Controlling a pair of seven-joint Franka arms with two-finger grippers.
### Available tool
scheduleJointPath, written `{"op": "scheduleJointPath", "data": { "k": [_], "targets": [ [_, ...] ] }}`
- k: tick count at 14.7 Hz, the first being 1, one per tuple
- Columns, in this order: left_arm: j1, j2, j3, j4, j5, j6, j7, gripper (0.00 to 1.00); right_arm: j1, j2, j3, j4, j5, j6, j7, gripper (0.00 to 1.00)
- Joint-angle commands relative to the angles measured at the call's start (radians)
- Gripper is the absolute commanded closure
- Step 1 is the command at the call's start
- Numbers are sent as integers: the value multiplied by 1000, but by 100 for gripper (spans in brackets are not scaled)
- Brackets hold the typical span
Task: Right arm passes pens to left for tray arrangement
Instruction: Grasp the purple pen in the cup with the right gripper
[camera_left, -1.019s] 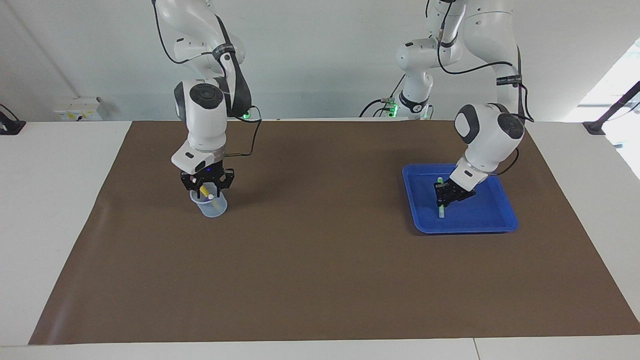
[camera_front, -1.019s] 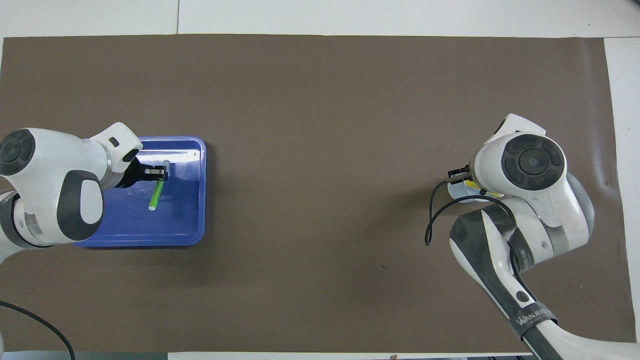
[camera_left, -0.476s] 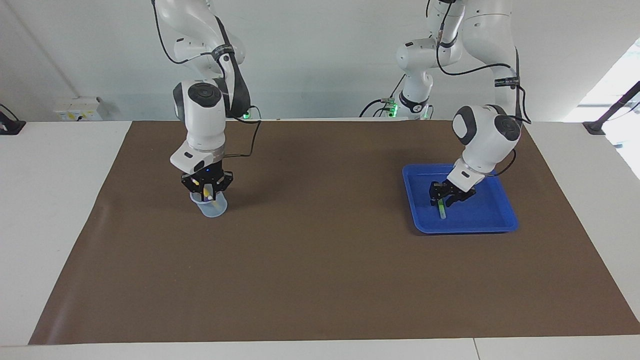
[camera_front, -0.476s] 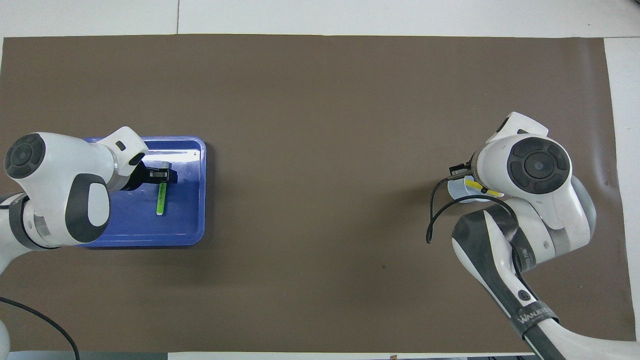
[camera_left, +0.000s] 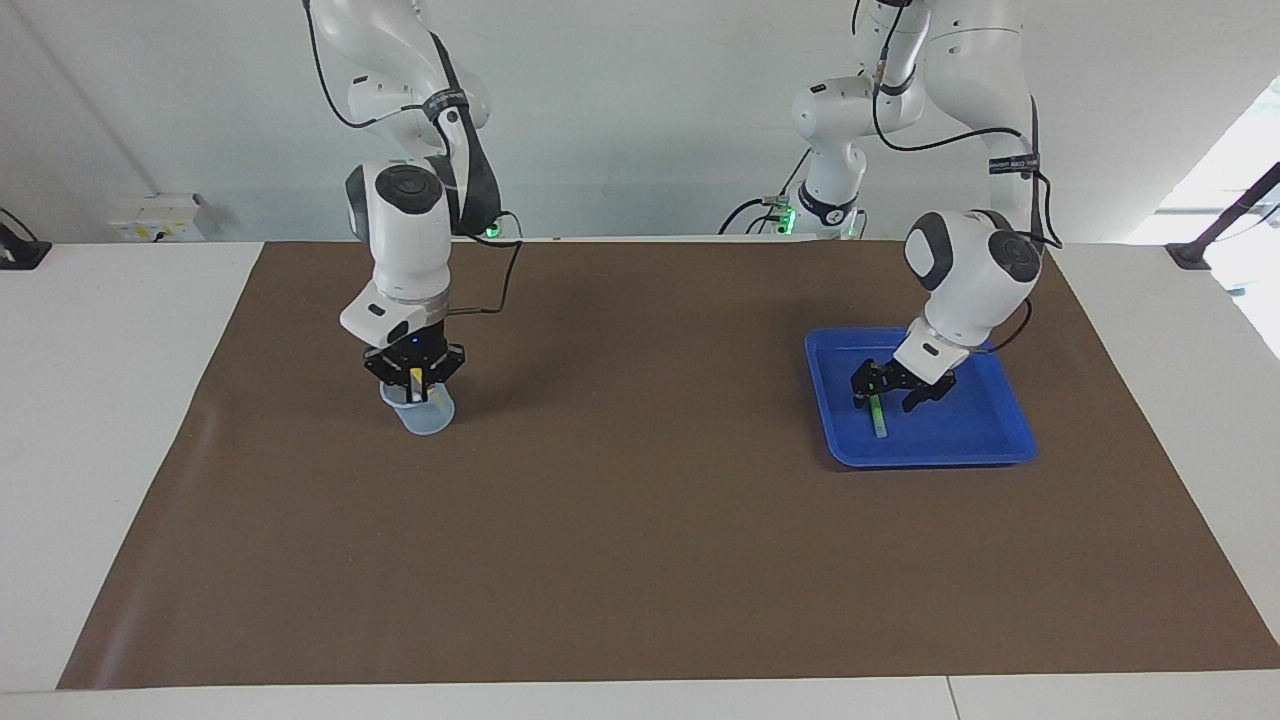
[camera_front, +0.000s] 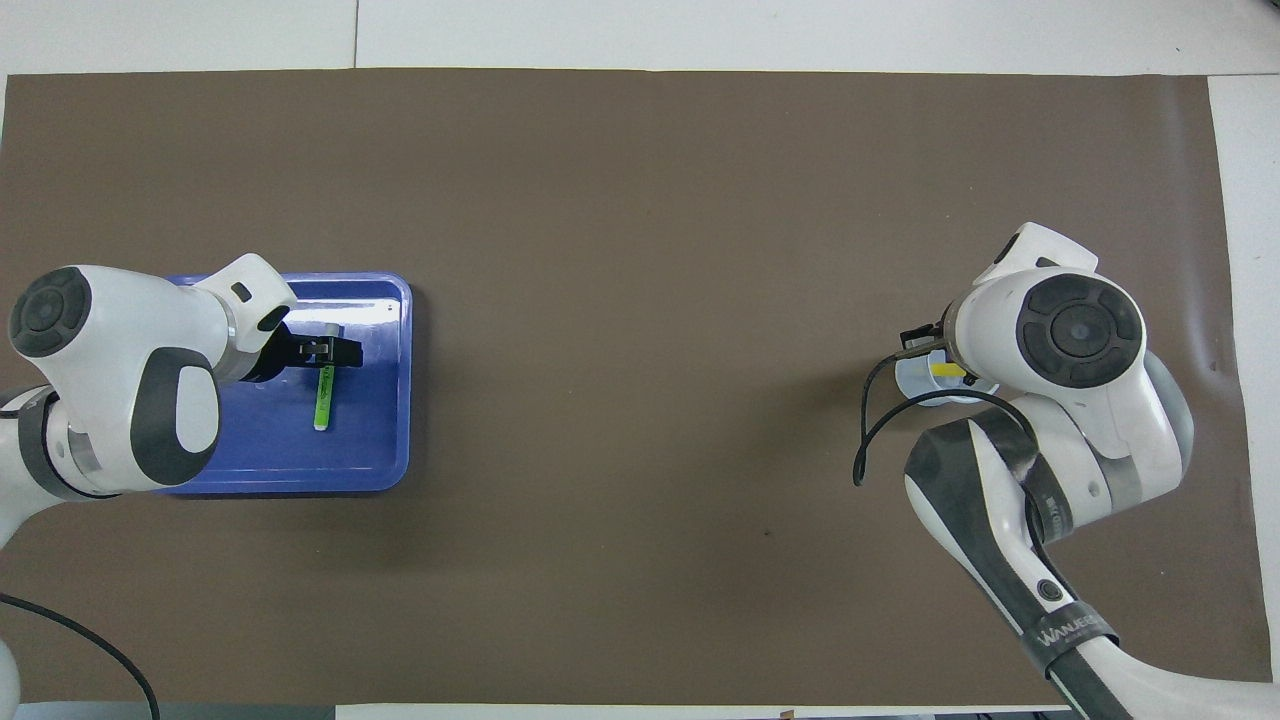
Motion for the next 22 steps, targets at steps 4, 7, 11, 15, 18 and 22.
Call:
{"op": "scheduleJointPath", "data": {
  "k": [4,7,11,15,18,22],
  "targets": [
    [10,-10,4,109,20,-194,-48,8,-8,-112,-21,13,-19,-53,-24,100],
    [8,-24,4,216,20,-366,-154,8,-8,-175,-21,23,-5,-65,-22,100],
    [7,-48,3,336,-5,-564,-292,8,-5,-190,-16,115,107,-178,-15,100],
    [7,-156,6,345,-176,-639,-512,8,-1,-173,-12,154,321,-200,121,100],
    [5,-219,6,344,-311,-661,-767,8,4,-169,40,175,501,-200,397,100],
    [-9,-271,4,335,-396,-647,-1055,8,6,-134,142,244,668,-190,774,100]
  ]
}}
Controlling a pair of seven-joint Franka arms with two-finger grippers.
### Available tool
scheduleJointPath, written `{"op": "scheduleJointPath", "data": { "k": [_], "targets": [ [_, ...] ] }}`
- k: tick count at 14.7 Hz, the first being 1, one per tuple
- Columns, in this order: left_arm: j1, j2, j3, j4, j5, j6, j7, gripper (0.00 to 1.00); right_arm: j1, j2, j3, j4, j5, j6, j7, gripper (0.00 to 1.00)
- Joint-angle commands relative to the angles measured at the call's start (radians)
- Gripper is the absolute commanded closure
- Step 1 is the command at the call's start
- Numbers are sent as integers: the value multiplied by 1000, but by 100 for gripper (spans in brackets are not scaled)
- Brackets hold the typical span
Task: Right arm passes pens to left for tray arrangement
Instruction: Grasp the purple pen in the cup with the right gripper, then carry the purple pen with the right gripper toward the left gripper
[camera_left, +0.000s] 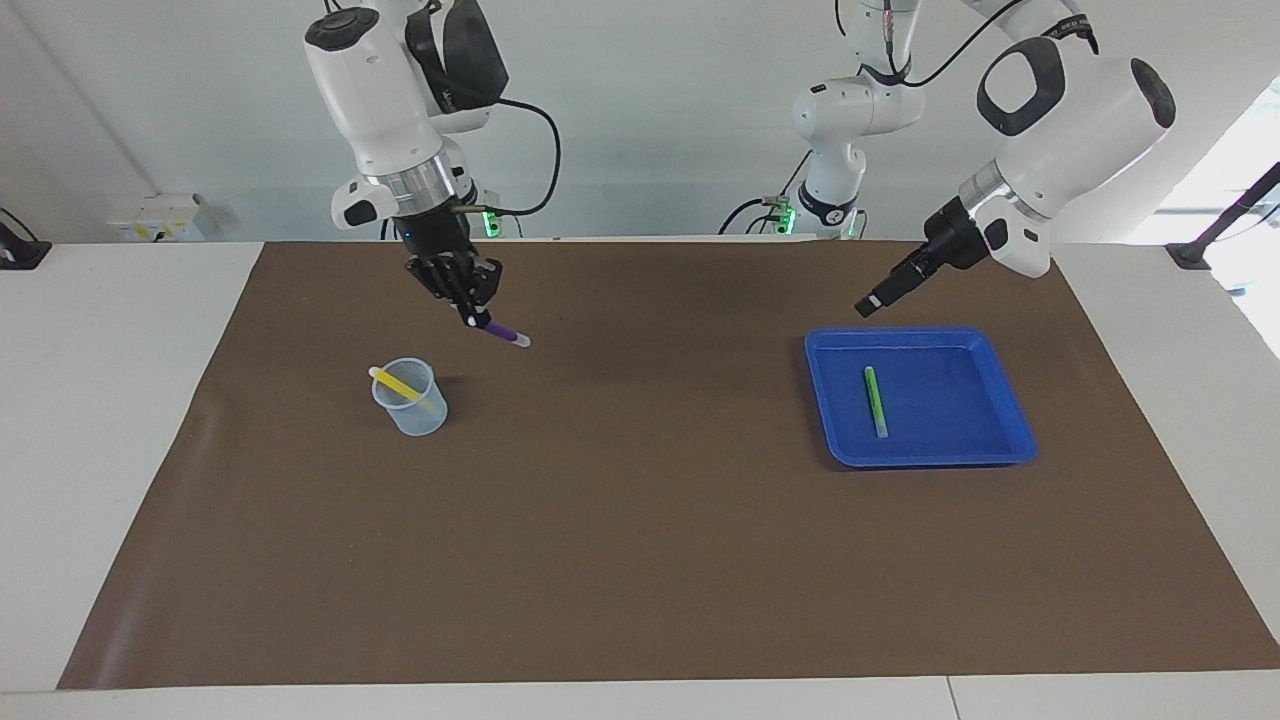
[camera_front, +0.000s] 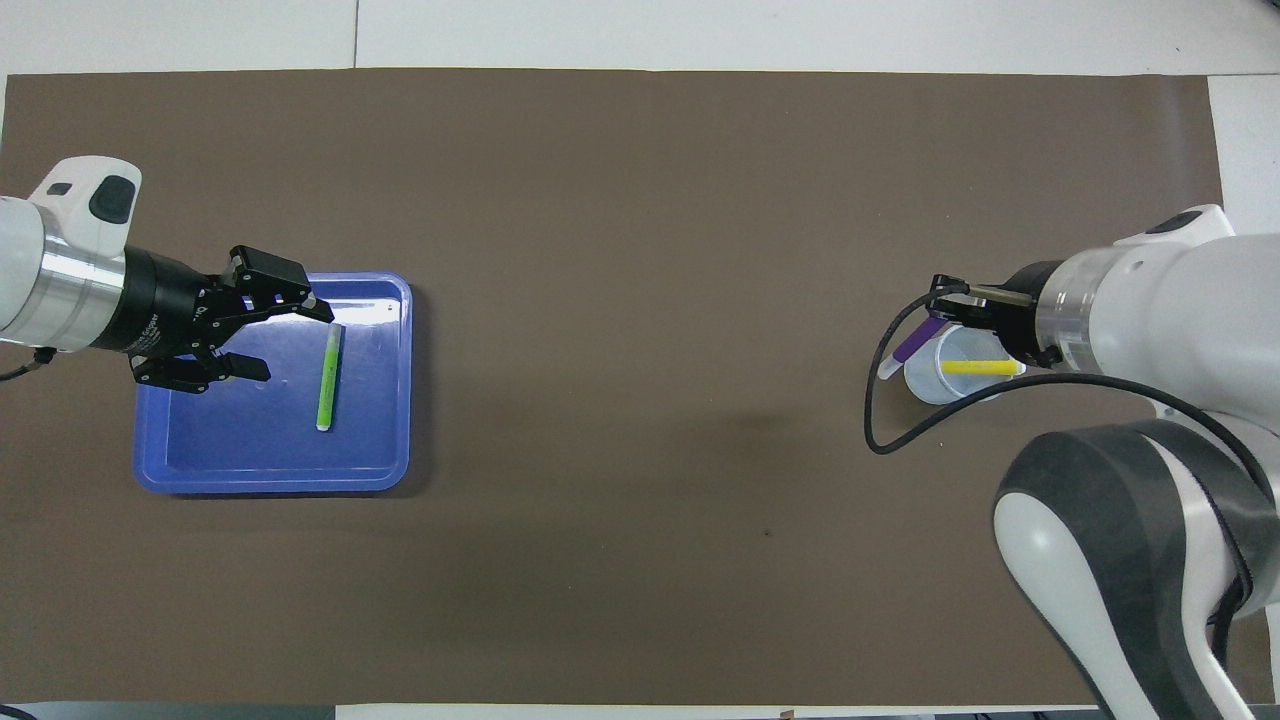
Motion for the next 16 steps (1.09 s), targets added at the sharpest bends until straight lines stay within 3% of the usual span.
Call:
{"op": "scheduleJointPath", "data": {
  "k": [1,5,8,13,16],
  "targets": [
    [-13,-46,3,-23,-43,-1,-193,8,-6,67,73,105,88,10,270,100],
    [-33,-123,-12,-43,-43,46,-469,9,-6,166,177,240,129,50,623,100],
    [-68,-229,-23,-121,-40,126,-627,9,-2,222,226,309,197,90,769,100],
    [-77,-290,-141,-131,81,160,-990,9,-1,273,320,351,189,99,886,100],
    [-77,-303,-182,-135,128,180,-1069,9,-1,273,337,351,187,94,897,100]
  ]
}}
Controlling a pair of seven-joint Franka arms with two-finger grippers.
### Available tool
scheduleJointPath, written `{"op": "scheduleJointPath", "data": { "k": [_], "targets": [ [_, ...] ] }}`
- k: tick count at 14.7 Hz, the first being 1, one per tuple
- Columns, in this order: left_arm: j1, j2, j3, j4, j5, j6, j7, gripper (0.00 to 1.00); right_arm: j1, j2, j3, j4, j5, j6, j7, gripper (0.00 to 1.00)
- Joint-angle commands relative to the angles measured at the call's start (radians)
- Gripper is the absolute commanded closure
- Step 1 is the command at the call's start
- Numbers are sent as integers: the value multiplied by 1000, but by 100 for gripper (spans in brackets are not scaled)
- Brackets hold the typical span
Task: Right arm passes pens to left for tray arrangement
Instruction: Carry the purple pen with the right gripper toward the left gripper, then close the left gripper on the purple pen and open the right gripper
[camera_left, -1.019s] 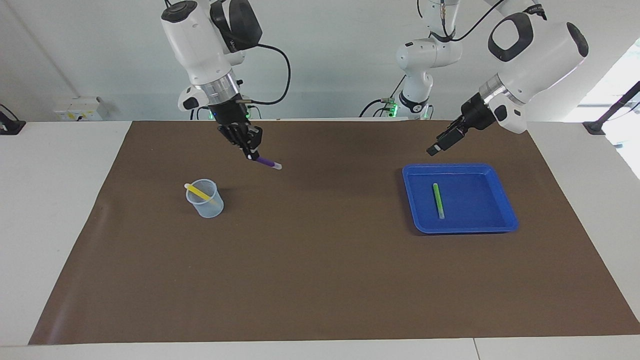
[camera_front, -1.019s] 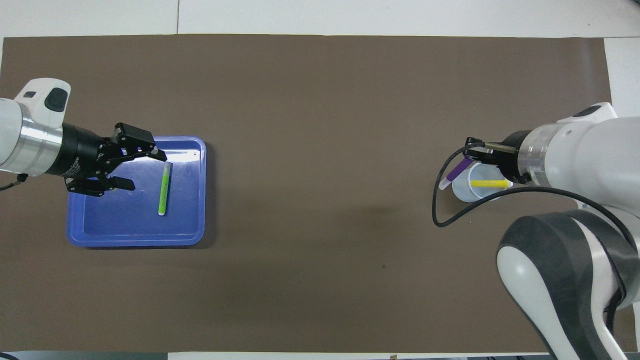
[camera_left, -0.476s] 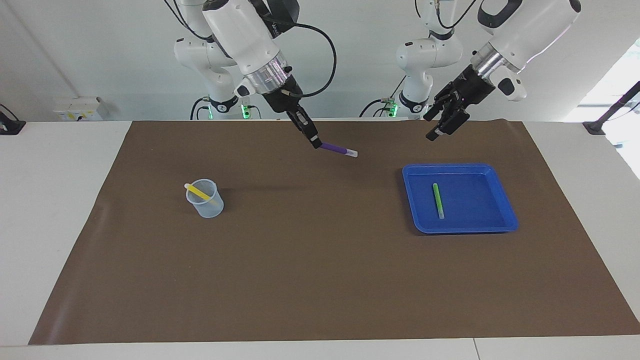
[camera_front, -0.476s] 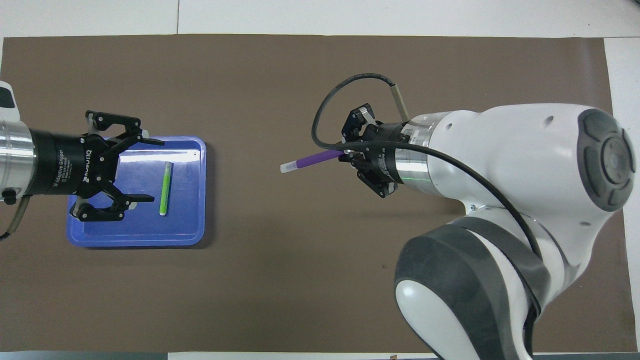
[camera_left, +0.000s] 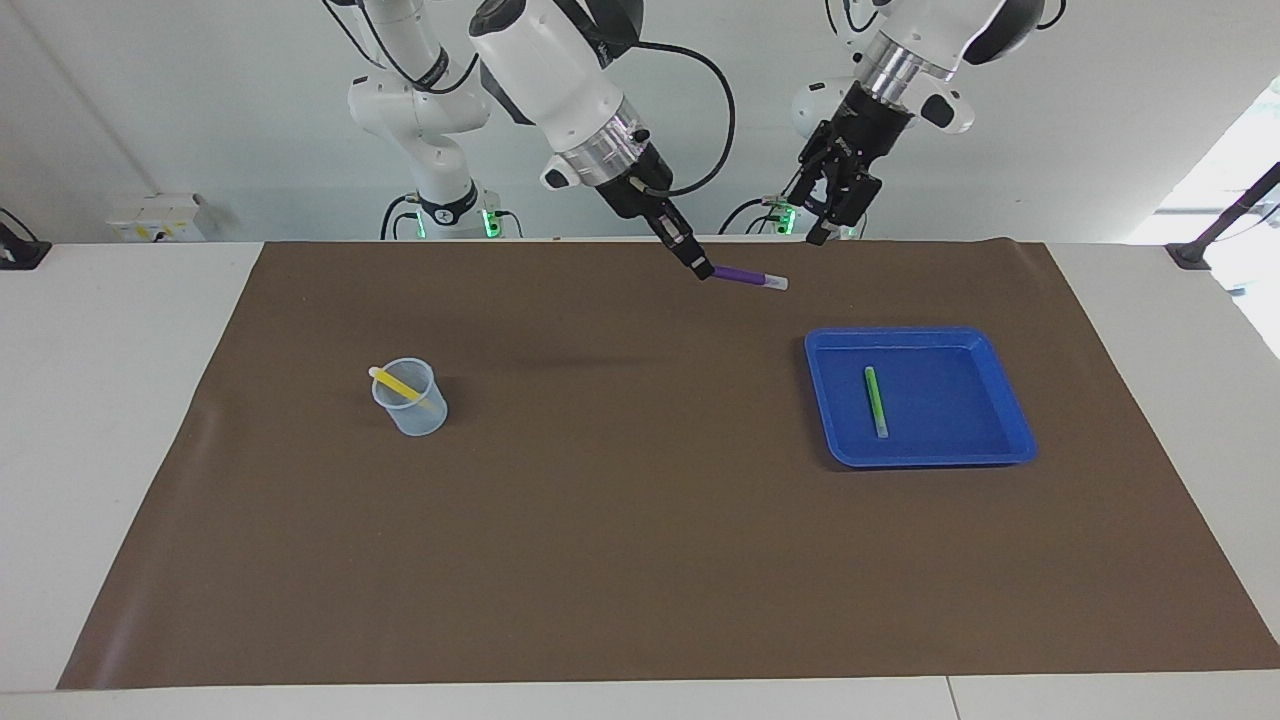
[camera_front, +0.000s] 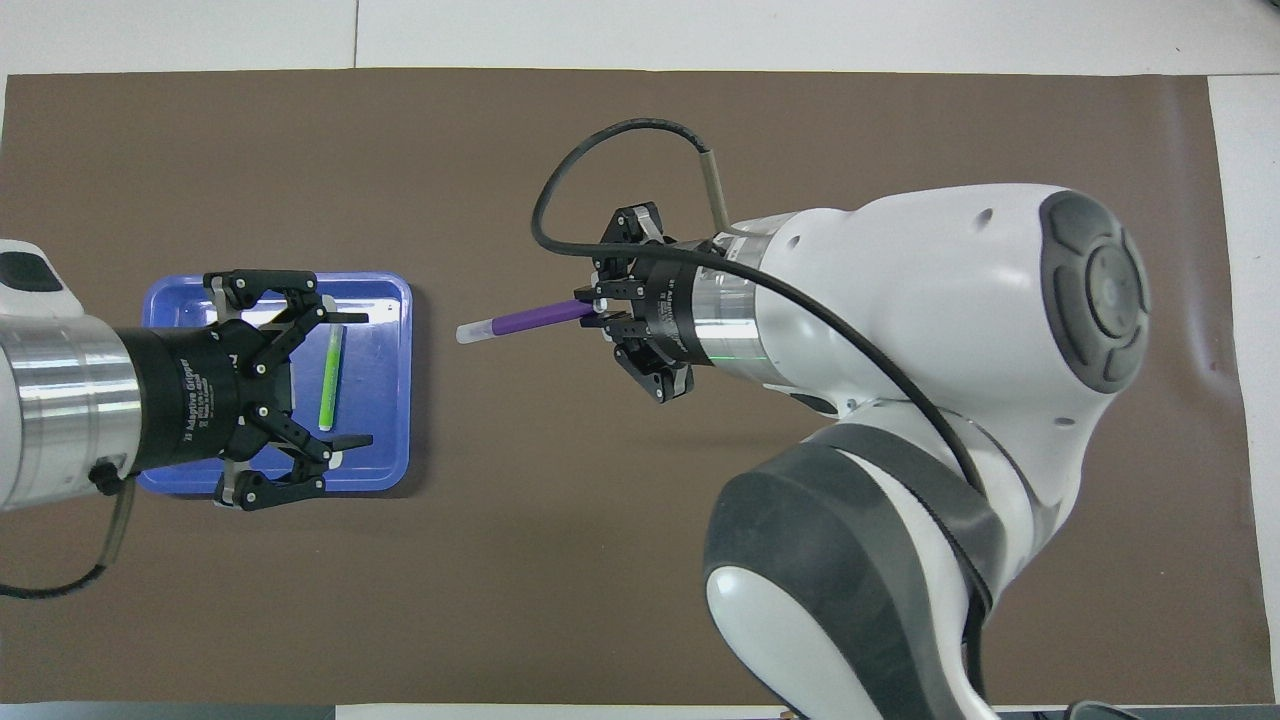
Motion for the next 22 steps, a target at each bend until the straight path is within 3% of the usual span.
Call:
{"op": "scheduleJointPath", "data": {
  "k": [1,7,12,20,22],
  "targets": [
    [-2,-29,-7,-37,27,33,-48,9,-7,13,15,22,12,4,19,100],
    [-1,-23,-58,-116,48,193,-166,9,10,9,37,11,8,-11,21,100],
    [-4,-20,-60,-157,48,227,-169,10,13,7,58,11,-20,-10,30,100],
    [-4,-23,-60,-151,48,216,-167,30,13,7,58,11,-23,-8,29,100],
    [-4,-29,-60,-151,48,214,-167,39,13,7,58,11,-23,-8,29,100]
  ]
}}
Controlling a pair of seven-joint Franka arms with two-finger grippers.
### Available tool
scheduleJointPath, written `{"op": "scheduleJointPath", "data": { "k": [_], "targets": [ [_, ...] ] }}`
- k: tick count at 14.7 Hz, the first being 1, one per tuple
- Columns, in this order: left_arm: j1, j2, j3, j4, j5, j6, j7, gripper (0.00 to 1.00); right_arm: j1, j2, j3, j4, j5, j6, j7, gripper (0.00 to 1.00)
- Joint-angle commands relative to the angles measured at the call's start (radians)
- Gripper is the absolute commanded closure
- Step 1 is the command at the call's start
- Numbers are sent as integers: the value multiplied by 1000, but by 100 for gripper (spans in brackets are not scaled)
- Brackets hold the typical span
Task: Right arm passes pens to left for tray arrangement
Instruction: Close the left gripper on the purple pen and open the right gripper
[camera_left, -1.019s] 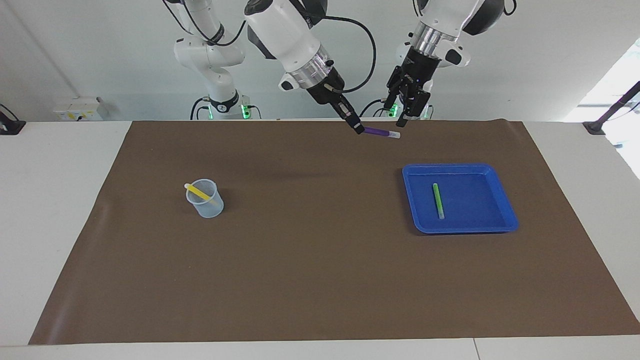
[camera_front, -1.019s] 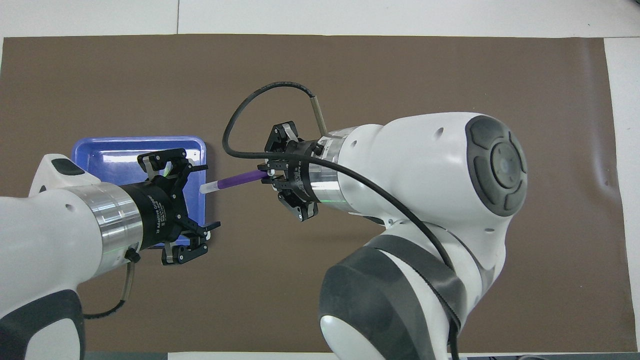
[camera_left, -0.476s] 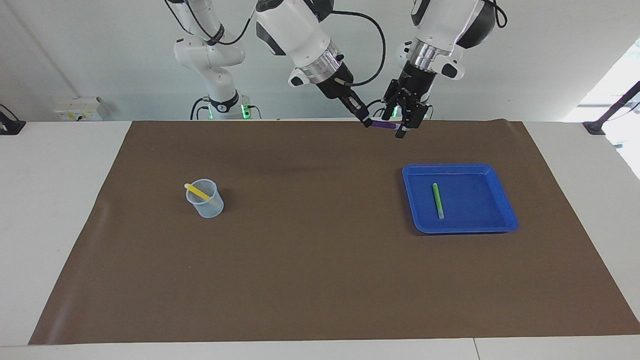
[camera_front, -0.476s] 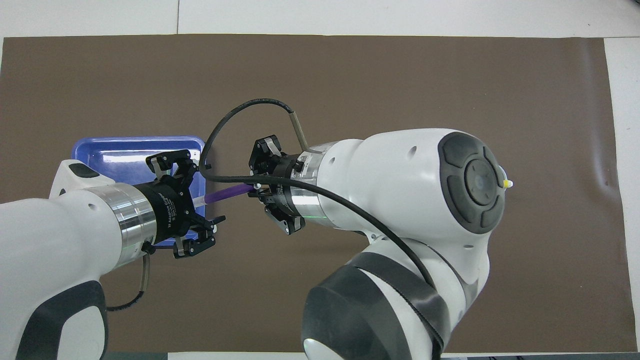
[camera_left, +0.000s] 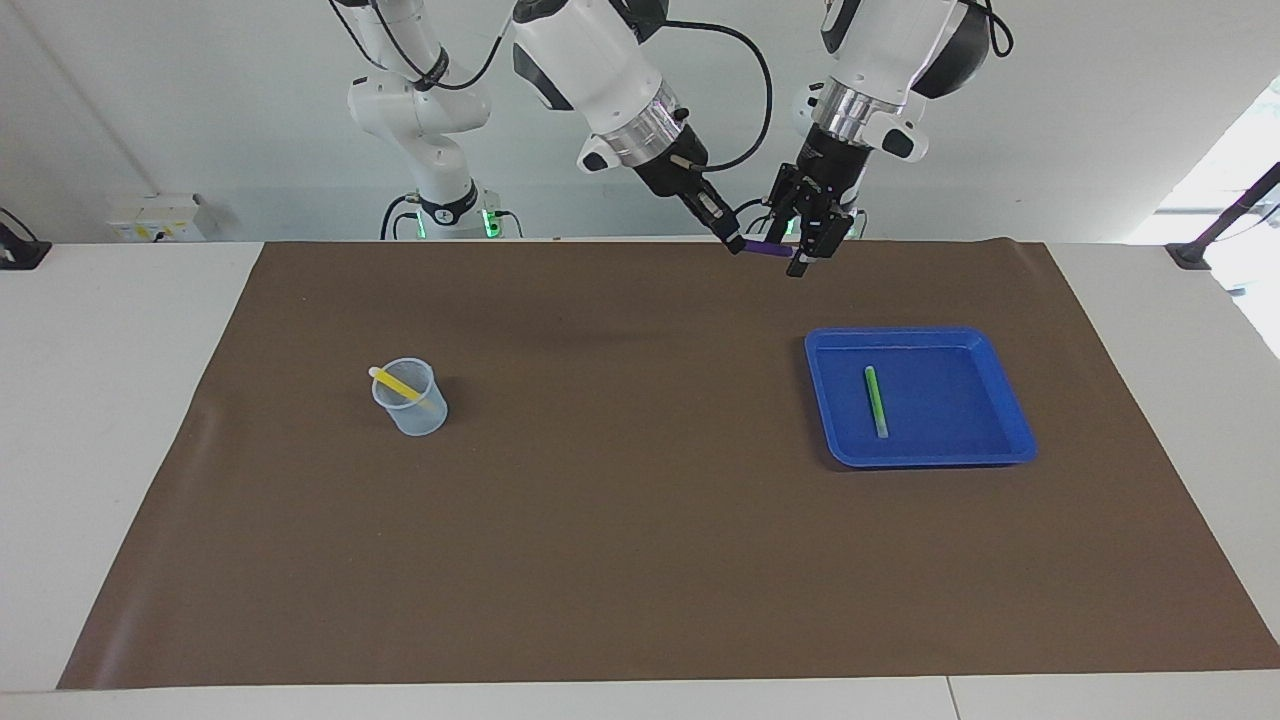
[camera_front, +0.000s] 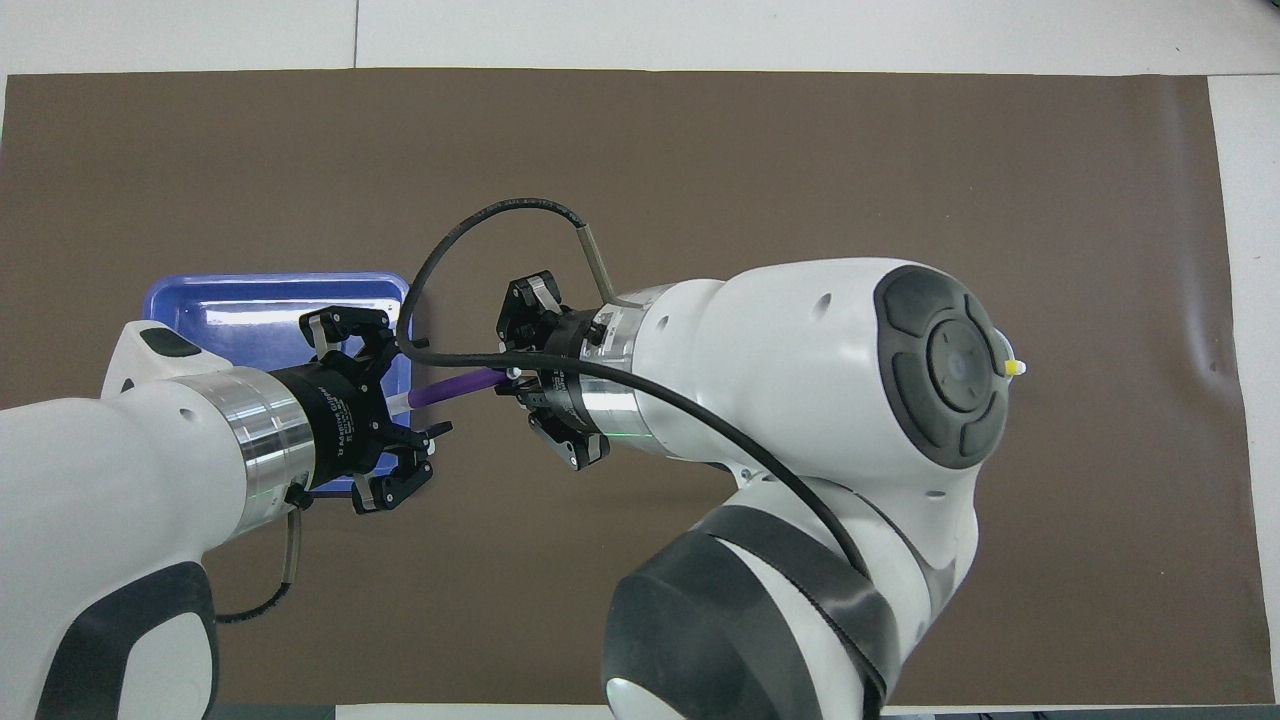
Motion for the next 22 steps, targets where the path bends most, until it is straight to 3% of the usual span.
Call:
{"op": "scheduleJointPath", "data": {
  "k": [1,3,5,6,7,13,14,15,16,19,22],
  "targets": [
    [-4,-20,-2,-7,18,-1,-20,49,-8,5,11,7,-20,-5,24,100],
    [-4,-20,-2,-6,18,-2,-20,66,-8,5,11,7,-20,-4,24,100],
    [-4,-21,-2,-6,18,-4,-22,72,-8,5,11,7,-20,-4,23,100],
    [-4,-21,-2,-4,18,-5,-24,82,-8,5,11,7,-20,-4,23,100],
    [-2,-21,-2,-4,18,-10,-24,97,-8,5,11,7,-20,-4,21,100],
    [12,-21,-2,-6,17,-4,-28,100,-11,8,11,7,-23,-5,10,100],
    [12,-21,-2,-6,17,-4,-30,100,-11,8,11,7,-23,-5,6,49],
    [12,-21,-2,-6,17,-4,-31,100,-11,9,10,10,-34,-5,6,11],
    [12,-21,-2,-6,18,-2,-36,100,-14,11,10,12,-52,-7,6,0],
    [24,-20,0,-4,17,2,-34,100,-27,9,-2,12,-101,-27,-20,0],
    [61,-15,1,-7,18,4,30,100,-28,-3,-67,9,-178,-134,-175,0]
  ]
}}
